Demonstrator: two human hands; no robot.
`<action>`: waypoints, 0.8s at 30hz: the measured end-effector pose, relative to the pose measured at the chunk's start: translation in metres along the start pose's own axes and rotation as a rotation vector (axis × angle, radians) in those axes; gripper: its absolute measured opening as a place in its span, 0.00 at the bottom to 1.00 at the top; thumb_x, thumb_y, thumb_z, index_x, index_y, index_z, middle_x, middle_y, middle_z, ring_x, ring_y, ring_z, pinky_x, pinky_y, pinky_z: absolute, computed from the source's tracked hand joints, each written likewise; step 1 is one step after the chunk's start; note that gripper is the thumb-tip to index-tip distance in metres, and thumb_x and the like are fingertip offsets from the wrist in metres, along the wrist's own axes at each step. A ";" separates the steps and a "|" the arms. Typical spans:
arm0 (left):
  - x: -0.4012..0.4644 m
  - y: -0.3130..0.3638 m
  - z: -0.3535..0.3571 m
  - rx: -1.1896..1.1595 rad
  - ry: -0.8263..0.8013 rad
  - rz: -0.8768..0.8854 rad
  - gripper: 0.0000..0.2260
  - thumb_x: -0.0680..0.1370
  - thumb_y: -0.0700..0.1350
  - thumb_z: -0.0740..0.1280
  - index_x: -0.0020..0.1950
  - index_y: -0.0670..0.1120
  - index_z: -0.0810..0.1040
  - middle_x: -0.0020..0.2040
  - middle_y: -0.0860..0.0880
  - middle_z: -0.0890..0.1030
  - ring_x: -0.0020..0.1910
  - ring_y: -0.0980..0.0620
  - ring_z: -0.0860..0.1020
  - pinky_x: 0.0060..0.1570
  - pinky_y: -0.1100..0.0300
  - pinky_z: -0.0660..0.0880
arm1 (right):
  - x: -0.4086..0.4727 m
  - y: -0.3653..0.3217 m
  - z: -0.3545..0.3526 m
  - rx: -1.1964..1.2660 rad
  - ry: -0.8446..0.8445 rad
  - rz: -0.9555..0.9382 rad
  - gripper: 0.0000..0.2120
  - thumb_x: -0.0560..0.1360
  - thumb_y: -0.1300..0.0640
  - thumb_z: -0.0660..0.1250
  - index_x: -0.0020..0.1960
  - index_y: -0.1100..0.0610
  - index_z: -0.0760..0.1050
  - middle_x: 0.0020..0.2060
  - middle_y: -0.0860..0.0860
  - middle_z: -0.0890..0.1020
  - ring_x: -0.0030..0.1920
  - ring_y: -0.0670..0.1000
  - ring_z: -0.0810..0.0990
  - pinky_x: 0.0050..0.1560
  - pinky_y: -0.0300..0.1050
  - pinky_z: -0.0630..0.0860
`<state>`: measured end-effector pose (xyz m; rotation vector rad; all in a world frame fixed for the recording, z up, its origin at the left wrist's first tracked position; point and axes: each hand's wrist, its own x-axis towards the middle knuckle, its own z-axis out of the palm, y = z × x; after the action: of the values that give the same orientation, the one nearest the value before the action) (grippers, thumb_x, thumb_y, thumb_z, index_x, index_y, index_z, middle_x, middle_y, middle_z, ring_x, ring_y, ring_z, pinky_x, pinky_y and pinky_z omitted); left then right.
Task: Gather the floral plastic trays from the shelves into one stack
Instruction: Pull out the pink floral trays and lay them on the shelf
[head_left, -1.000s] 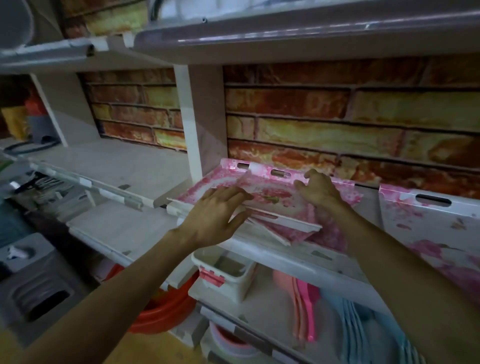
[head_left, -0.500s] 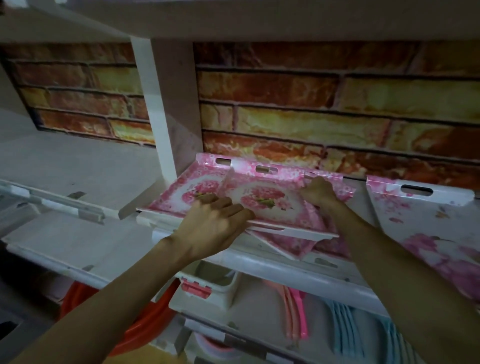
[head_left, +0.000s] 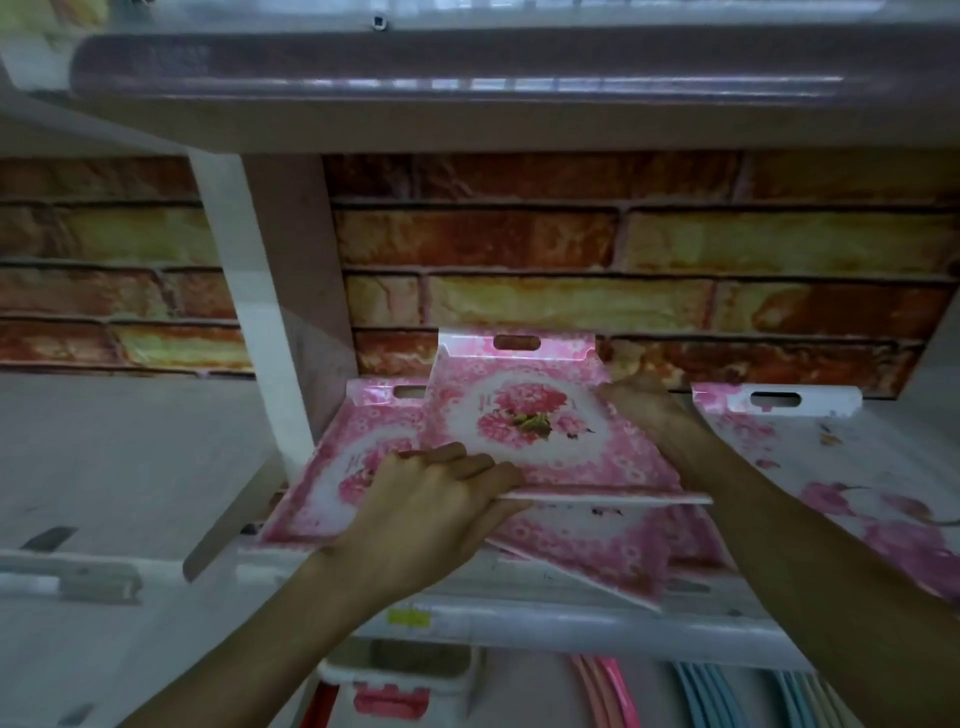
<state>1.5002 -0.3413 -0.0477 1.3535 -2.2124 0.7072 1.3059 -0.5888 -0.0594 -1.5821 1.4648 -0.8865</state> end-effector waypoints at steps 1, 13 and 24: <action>0.000 -0.007 -0.004 -0.058 -0.024 -0.030 0.17 0.79 0.60 0.58 0.53 0.54 0.83 0.44 0.56 0.86 0.40 0.55 0.83 0.31 0.59 0.78 | -0.002 -0.005 0.001 0.030 0.045 -0.029 0.08 0.78 0.60 0.67 0.41 0.62 0.76 0.34 0.55 0.75 0.34 0.52 0.72 0.35 0.42 0.68; 0.014 -0.128 -0.007 -0.930 0.147 -0.825 0.12 0.79 0.50 0.67 0.61 0.48 0.76 0.52 0.52 0.81 0.50 0.56 0.80 0.48 0.63 0.78 | -0.009 -0.045 0.033 0.240 0.340 -0.191 0.17 0.80 0.56 0.64 0.34 0.53 0.65 0.27 0.50 0.68 0.26 0.47 0.67 0.18 0.32 0.61; -0.015 -0.179 -0.006 -1.037 0.010 -1.064 0.12 0.80 0.51 0.65 0.54 0.45 0.81 0.46 0.48 0.86 0.41 0.51 0.85 0.39 0.59 0.81 | -0.017 -0.078 0.095 0.394 0.224 -0.263 0.07 0.81 0.54 0.62 0.47 0.57 0.68 0.31 0.50 0.71 0.30 0.48 0.69 0.28 0.40 0.65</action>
<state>1.6690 -0.3970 -0.0183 1.5372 -1.1321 -0.7092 1.4239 -0.5616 -0.0321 -1.4263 1.1477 -1.4476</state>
